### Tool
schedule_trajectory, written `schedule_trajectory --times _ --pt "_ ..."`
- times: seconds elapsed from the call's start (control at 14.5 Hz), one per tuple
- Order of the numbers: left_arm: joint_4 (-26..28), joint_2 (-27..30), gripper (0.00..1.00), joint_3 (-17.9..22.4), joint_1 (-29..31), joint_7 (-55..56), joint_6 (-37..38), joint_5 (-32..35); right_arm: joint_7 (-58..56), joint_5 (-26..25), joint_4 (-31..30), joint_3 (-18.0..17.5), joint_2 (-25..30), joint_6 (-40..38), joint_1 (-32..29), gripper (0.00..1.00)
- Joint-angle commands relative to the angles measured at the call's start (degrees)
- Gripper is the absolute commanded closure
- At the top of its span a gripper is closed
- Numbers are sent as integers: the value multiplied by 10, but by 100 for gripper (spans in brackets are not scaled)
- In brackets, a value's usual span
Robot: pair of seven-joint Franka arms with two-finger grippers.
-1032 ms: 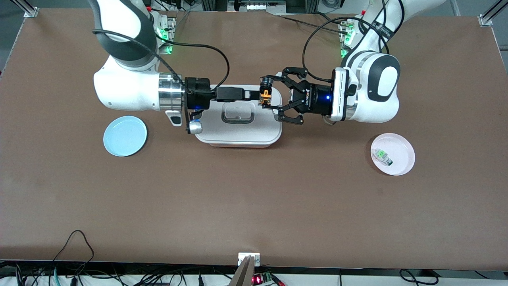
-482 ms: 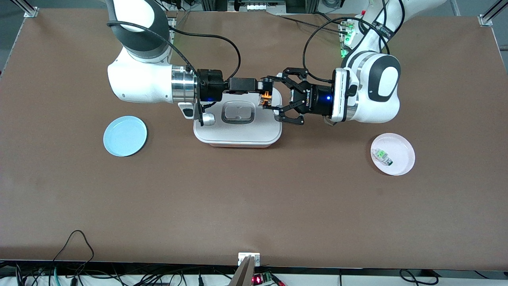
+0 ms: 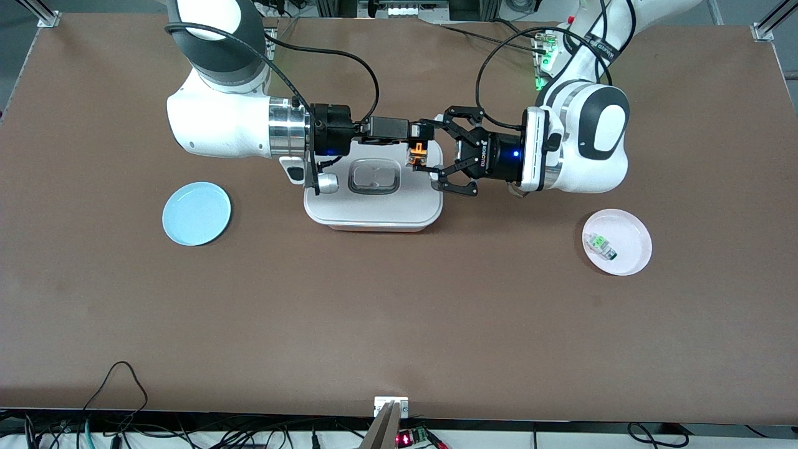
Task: Transfer orange switch to right arm and place
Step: 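Open the left gripper and withdraw while the right gripper holds the switch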
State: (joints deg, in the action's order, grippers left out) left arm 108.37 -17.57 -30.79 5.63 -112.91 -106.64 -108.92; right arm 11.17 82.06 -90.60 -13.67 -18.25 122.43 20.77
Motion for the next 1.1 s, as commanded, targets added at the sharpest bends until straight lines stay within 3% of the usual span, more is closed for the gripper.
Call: schedule_trajectory --times 0.0,0.28,0.69,0.76,0.83,1.03 --pt "-4 5 100 -2 -1 7 -7 -16 -2 6 3 0 4 4 -3 58" --pt "-3 4 100 -2 -1 7 -6 -16 -4 5 3 1 4 4 -5 84" --pt "-1 5 98 -2 -1 25 -6 -13 -3 6 3 1 4 4 -5 86" --pt "0 6 23 -2 -1 45 -3 -13 -3 6 3 1 4 5 -5 86" --pt "-1 8 0 -2 -1 59 -1 -12 -3 6 3 1 4 5 -4 86" --pt "-2 10 0 -2 2 61 -1 -8 -3 5 3 1 4 5 -4 86"
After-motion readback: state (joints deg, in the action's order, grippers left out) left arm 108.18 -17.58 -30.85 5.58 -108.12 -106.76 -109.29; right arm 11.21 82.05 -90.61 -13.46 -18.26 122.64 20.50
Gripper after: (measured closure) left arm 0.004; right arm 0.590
